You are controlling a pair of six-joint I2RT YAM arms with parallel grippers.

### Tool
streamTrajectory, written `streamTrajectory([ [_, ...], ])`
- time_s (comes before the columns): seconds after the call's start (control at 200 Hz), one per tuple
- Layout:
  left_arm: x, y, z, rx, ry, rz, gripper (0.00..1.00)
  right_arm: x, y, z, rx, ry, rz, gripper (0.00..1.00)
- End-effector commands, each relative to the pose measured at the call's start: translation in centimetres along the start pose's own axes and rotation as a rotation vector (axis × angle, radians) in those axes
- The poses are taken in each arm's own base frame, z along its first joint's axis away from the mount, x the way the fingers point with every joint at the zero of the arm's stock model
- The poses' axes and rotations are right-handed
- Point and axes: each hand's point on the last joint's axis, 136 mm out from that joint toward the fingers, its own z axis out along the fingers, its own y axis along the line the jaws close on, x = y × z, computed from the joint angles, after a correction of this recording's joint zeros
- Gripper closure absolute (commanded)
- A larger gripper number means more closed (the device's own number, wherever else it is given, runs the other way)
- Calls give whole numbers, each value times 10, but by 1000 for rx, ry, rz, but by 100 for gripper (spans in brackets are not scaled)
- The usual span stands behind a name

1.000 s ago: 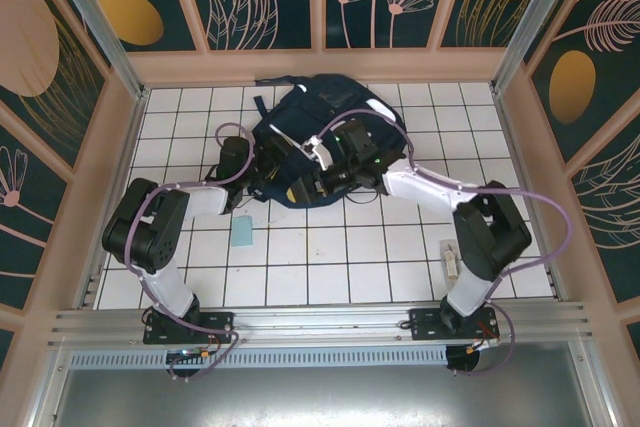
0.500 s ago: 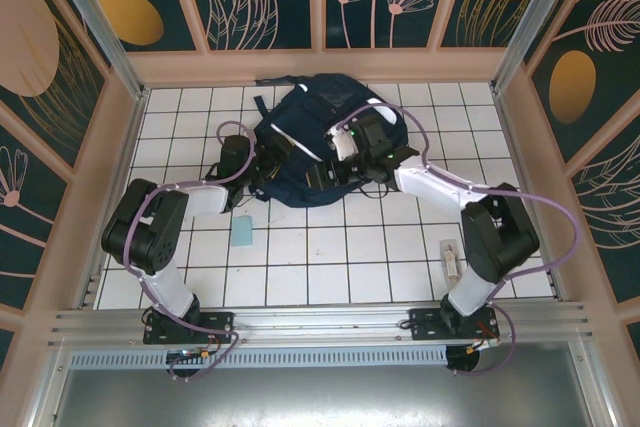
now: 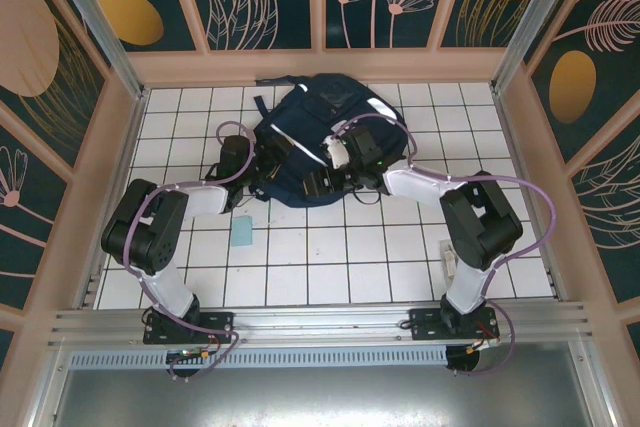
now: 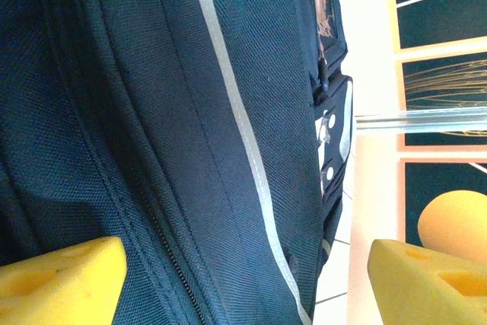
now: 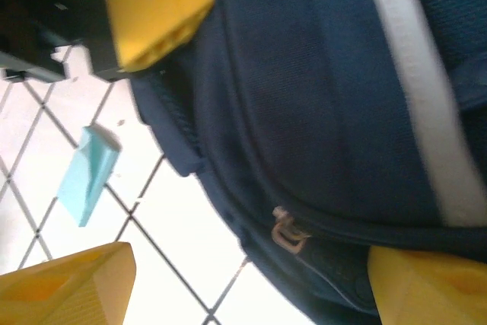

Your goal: Pack books, pencil case, and school supplies into a backpack

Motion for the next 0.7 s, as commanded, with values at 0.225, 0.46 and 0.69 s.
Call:
streamTrajectory([
  [0.225,12,6,7,-3,53,-8,18,14,101,-12,-293,36,-24,19],
  [0.46,4,0,0,-79,40,127,18,-13,49,-45,40,-87,10,22],
  [0.69,4,-8,-21,-201,123,487,27,-15,-47,-91,298,-272,349,25],
])
